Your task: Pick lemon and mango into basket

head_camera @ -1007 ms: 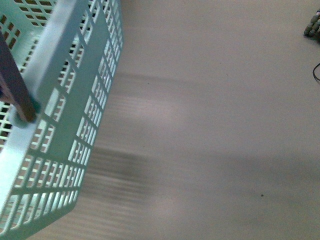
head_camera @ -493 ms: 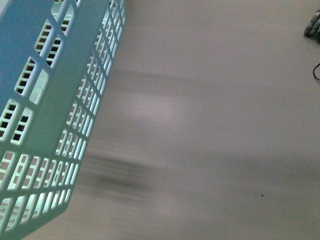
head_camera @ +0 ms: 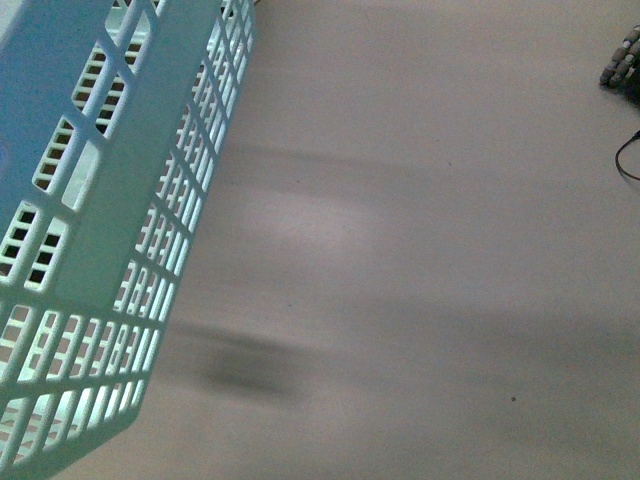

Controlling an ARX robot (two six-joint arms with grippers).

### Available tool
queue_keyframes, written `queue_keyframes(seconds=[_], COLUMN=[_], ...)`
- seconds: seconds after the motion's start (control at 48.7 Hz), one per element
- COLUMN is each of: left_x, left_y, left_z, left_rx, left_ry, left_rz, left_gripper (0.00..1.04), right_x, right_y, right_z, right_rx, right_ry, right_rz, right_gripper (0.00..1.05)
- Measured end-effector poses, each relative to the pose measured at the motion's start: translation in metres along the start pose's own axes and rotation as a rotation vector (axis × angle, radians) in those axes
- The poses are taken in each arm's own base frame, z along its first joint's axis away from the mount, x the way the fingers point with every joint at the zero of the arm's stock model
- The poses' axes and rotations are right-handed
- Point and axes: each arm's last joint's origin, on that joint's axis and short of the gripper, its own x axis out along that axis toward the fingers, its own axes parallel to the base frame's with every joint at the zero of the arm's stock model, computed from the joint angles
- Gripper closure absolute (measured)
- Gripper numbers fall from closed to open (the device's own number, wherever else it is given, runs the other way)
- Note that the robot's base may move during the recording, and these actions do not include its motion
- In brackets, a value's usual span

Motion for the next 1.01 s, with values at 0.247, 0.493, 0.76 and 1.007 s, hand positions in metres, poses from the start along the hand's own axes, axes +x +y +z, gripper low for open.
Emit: queue_keyframes(seconds=[0.247,0.493,0.76,1.007], left_x=[0.0,0.0,0.0,0.0], left_y=[0.0,0.0,0.0,0.0], left_z=[0.0,0.0,0.0,0.0], left_rx=[0.0,0.0,0.0,0.0], left_ry=[0.0,0.0,0.0,0.0], left_rz=[0.0,0.0,0.0,0.0], left_gripper=[1.0,1.0,1.0,1.0], right_x=[0.0,0.0,0.0,0.0], right_y=[0.0,0.0,0.0,0.0], right_z=[0.0,0.0,0.0,0.0], right_rx=[0.0,0.0,0.0,0.0], right_ry=[0.0,0.0,0.0,0.0], right_rz=[0.0,0.0,0.0,0.0], right_gripper=[0.09,0.09,0.09,0.09])
